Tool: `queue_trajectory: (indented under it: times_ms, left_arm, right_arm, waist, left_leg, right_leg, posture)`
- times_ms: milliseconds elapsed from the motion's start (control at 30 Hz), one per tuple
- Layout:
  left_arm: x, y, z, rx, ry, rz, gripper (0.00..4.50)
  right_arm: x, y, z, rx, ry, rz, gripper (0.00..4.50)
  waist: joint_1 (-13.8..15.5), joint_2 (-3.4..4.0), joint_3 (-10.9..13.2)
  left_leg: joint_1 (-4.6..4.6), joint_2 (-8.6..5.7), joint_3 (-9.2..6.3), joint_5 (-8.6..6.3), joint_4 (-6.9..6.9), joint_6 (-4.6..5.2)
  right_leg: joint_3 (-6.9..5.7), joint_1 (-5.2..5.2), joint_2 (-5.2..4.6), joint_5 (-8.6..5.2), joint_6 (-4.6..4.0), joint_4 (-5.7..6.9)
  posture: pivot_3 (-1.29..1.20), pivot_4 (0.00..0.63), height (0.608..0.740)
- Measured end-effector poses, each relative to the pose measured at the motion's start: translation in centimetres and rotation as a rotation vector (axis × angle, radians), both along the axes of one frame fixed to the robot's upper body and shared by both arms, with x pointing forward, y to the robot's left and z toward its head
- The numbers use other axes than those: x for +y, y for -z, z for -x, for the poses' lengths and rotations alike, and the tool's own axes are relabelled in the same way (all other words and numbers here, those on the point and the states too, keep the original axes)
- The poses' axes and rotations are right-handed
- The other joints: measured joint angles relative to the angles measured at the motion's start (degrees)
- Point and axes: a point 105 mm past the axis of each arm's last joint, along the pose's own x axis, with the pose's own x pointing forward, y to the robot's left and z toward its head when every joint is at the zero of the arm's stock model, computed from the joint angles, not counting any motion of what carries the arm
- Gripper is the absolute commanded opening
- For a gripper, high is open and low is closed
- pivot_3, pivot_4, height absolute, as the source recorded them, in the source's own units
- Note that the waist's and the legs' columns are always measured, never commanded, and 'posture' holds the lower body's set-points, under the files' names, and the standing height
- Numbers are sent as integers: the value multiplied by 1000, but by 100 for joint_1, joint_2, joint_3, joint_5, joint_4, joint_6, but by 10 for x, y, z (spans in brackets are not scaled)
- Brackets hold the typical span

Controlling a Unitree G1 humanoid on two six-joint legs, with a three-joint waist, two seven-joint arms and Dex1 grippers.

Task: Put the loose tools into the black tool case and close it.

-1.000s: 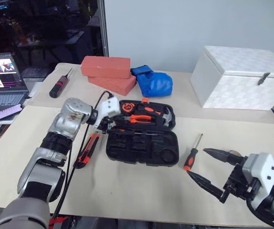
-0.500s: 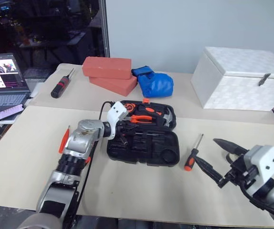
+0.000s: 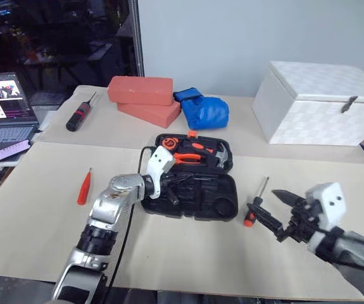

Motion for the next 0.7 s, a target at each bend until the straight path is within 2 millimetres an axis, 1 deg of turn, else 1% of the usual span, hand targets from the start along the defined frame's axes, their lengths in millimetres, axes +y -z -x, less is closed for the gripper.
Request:
queue_trajectory:
  times_ms: [33, 100, 133, 200, 233, 267, 367, 400, 433, 500, 567, 667, 700]
  left_arm:
    - [8, -9, 12, -12, 75, -4, 1936]
    - [13, -17, 29, -26, 179, -23, 2620]
    - [15, -19, 36, -30, 222, -37, 3077]
    - [20, -18, 46, -19, 284, -59, 3763]
    - [21, -18, 51, -12, 313, -64, 4212]
    - [22, -18, 54, -9, 337, -70, 4426]
    - [23, -18, 58, -26, 371, -88, 4500]
    - [22, -18, 59, -33, 378, -88, 4500]
    - [21, -15, 61, -35, 388, -89, 4500]
    - [20, -13, 62, -37, 394, -84, 4500]
    - [20, -12, 63, -47, 390, -80, 4500]
    - [21, -12, 64, -69, 385, -75, 4500]
    - [22, -11, 64, -82, 376, -75, 4500]
  right_arm:
    - [-4, 9, -11, 50, 79, -8, 4500]
    - [-12, 27, -18, 149, 179, 10, 4500]
    - [-16, 35, -20, 197, 221, 16, 4500]
    - [-14, 40, -27, 238, 269, -14, 4500]
    - [-12, 41, -30, 253, 279, -27, 4500]
    - [-9, 42, -32, 270, 287, -41, 4500]
    - [-12, 43, -36, 295, 317, -43, 3662]
    - [-12, 43, -37, 301, 321, -39, 3479]
    - [-15, 44, -37, 309, 332, -24, 3016]
    - [-19, 43, -36, 314, 341, 11, 2381]
    - [-28, 43, -33, 329, 360, 66, 1641]
    - [-37, 37, -28, 314, 373, 134, 628]
    - [-40, 36, -25, 315, 365, 156, 578]
  waist:
    - [-32, 0, 1]
    - [-18, 18, 8]
    - [16, 24, 11]
    - [30, 25, 11]
    - [31, 26, 12]
    - [33, 26, 12]
    - [30, 25, 12]
    - [25, 26, 12]
    - [21, 26, 12]
    - [31, 26, 12]
    - [42, 27, 13]
    - [33, 28, 13]
    - [34, 31, 15]
  left_leg:
    - [1, -1, 1, 0, -1, 0]
    - [-4, -5, 0, 0, 0, 0]
    - [-8, -7, 0, 0, -1, 1]
    - [-18, -7, -3, 1, 0, 1]
    - [-26, -8, -4, 1, 0, 2]
    - [-31, -8, -7, 1, 0, 3]
    - [-34, -11, -9, 1, 0, 5]
    - [-33, -10, -9, 0, 0, 6]
    - [-33, -10, -9, 0, 0, 7]
    - [-33, -10, -12, 0, 0, 7]
    - [-35, -10, -15, 0, 0, 7]
    - [-37, -10, -15, -1, 0, 7]
    - [-37, -10, -14, -1, -1, 7]
  right_leg:
    - [4, -3, -1, 1, -4, 0]
    - [5, -4, -3, 0, -2, -3]
    - [5, -6, -3, -2, 2, -4]
    - [4, -11, -1, -4, 4, -8]
    - [5, -15, -1, -4, 5, -9]
    - [4, -16, 0, -4, 5, -12]
    - [5, -12, 0, -8, 12, -18]
    - [5, -10, 0, -8, 12, -20]
    - [5, -8, 0, -8, 12, -20]
    - [2, -9, 1, -8, 12, -20]
    - [1, -9, 0, -9, 13, -20]
    - [1, -12, 1, -9, 13, -21]
    - [2, -12, 0, -10, 13, -21]
  posture:
    - [0, 150, 740]
    - [0, 150, 740]
    - [0, 150, 740]
    - [0, 150, 740]
    - [0, 150, 740]
    - [0, 150, 740]
    - [0, 150, 740]
    - [0, 150, 740]
    - [0, 150, 740]
    - [0, 150, 740]
    - [0, 150, 740]
    - [0, 150, 740]
    - [0, 150, 740]
